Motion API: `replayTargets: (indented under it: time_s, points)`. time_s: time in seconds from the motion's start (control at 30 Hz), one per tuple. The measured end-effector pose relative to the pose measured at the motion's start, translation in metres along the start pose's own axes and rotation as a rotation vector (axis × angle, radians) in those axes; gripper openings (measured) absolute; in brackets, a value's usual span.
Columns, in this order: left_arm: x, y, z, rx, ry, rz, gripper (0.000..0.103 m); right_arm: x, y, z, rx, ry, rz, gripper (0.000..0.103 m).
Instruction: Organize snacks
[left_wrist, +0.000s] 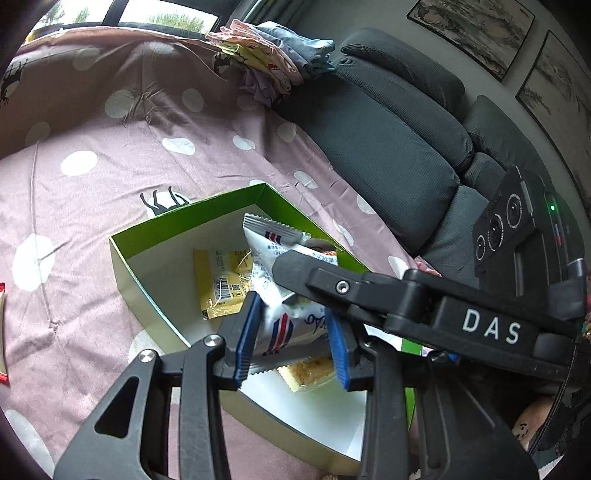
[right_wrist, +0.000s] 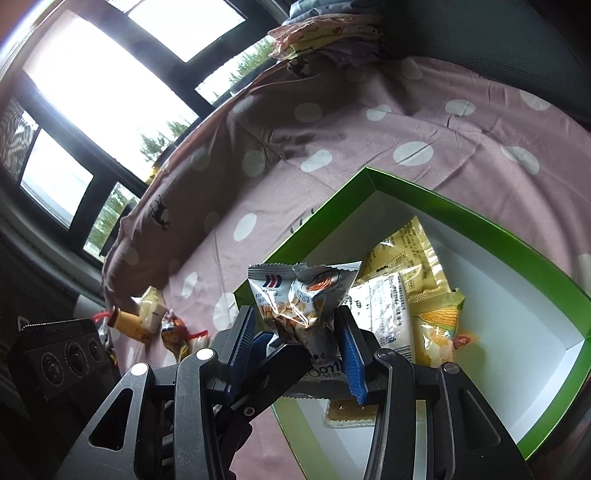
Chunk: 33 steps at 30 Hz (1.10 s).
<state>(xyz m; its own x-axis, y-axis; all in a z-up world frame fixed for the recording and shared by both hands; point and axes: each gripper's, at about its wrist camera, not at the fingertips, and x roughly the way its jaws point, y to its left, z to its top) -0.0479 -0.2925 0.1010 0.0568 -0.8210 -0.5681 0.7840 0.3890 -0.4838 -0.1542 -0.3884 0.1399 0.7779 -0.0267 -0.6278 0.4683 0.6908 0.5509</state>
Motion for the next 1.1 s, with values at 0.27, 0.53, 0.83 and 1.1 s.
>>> replayTargets:
  time_s: [0.27,0.53,0.83,1.1]
  points:
    - [0.006,0.007,-0.003,-0.047,0.023,0.017,0.034,0.011,-0.004,0.0,0.024,0.028,-0.035,0.047]
    - [-0.002,0.015,-0.006,-0.082,0.022,0.033,0.036,0.018,-0.006,0.0,0.032,0.032,-0.106,0.047]
    - [-0.05,0.036,-0.008,-0.116,-0.062,0.117,0.071,-0.001,0.007,0.001,0.009,-0.077,-0.122,0.062]
    - [-0.139,0.098,-0.024,-0.238,-0.167,0.328,0.085,0.004,0.051,-0.007,-0.082,-0.076,-0.019,0.071]
